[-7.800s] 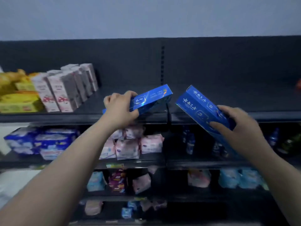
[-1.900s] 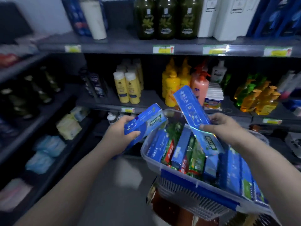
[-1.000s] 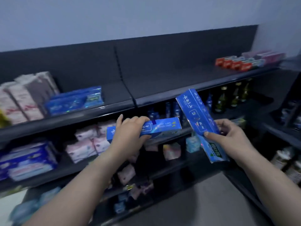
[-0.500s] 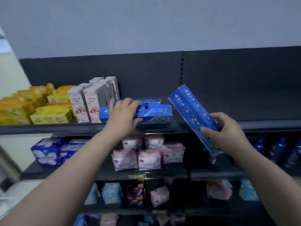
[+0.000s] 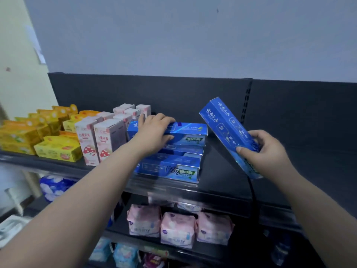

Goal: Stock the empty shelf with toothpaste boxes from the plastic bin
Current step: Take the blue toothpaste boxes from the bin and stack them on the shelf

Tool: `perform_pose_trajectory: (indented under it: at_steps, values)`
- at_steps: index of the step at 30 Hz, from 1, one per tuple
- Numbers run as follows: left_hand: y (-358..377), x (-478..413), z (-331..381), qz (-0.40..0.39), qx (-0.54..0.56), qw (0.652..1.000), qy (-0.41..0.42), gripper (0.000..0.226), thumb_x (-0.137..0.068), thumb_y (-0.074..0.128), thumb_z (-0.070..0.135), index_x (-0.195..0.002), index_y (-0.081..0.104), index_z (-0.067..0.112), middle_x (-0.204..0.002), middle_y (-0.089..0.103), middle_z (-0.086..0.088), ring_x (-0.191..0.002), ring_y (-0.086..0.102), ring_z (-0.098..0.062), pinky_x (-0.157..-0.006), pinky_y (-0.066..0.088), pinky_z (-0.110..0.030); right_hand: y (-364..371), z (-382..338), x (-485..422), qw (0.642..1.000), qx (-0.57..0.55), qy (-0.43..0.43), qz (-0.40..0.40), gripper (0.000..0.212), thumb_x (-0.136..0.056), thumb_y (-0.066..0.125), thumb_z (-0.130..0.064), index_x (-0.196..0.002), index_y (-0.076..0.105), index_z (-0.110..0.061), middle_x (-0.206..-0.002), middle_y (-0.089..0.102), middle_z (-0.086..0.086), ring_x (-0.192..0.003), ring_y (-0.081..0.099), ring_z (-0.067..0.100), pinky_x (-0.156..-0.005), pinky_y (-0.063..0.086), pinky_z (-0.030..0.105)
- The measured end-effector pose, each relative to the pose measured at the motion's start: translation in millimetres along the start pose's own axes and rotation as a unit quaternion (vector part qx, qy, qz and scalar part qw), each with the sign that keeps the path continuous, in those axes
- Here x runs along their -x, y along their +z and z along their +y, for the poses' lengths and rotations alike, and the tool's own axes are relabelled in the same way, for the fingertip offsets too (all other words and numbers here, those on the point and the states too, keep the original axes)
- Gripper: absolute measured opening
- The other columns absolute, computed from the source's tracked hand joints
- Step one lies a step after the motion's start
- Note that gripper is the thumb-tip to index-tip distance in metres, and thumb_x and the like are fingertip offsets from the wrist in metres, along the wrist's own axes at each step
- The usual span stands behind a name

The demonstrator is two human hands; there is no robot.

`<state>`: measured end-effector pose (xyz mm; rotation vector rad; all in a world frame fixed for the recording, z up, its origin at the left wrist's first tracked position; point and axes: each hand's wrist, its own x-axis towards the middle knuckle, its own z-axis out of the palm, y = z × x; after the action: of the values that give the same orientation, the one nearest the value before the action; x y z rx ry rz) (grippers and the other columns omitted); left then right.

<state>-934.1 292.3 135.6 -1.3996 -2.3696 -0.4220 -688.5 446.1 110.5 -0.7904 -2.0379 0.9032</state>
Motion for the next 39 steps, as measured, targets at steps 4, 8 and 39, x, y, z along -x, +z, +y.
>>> perform_pose_trajectory:
  at_steps: [4, 8, 39]
  values:
    - [11.8, -22.0, -6.5, -0.018, -0.016, 1.000, -0.009, 0.049, -0.091, 0.057, 0.033, -0.137, 0.042, 0.027, -0.135, 0.044, 0.000, -0.130, 0.036, -0.027, -0.115, 0.004, -0.053, 6.4, 7.5, -12.9, 1.000, -0.006, -0.003, 0.000, 0.027, -0.078, 0.073, -0.022, -0.101, 0.059, -0.029, -0.091, 0.068, -0.014, -0.084, 0.065, 0.010, -0.080, 0.053, 0.036]
    - [26.9, -43.6, -7.1, -0.043, -0.028, 0.999, -0.012, 0.049, -0.091, 0.057, 0.034, -0.137, 0.041, 0.027, -0.135, 0.044, -0.001, -0.128, 0.038, -0.026, -0.114, 0.009, -0.051, 7.4, 13.4, -15.0, 1.000, -0.012, 0.004, 0.000, 0.028, -0.078, 0.073, -0.021, -0.098, 0.058, -0.033, -0.092, 0.067, -0.016, -0.085, 0.064, 0.007, -0.077, 0.051, 0.032]
    - [32.6, 86.0, -65.9, 0.188, 0.214, 0.950, 0.131, 0.053, -0.084, 0.044, 0.020, -0.136, 0.043, 0.010, -0.129, 0.052, -0.008, -0.122, 0.045, -0.027, -0.108, 0.030, -0.051, 129.7, -100.3, 7.3, 0.907, 0.379, -0.121, -0.139, 0.054, -0.094, 0.050, -0.043, -0.145, 0.034, -0.033, -0.152, 0.035, -0.009, -0.141, 0.027, 0.012, -0.116, 0.003, 0.041]
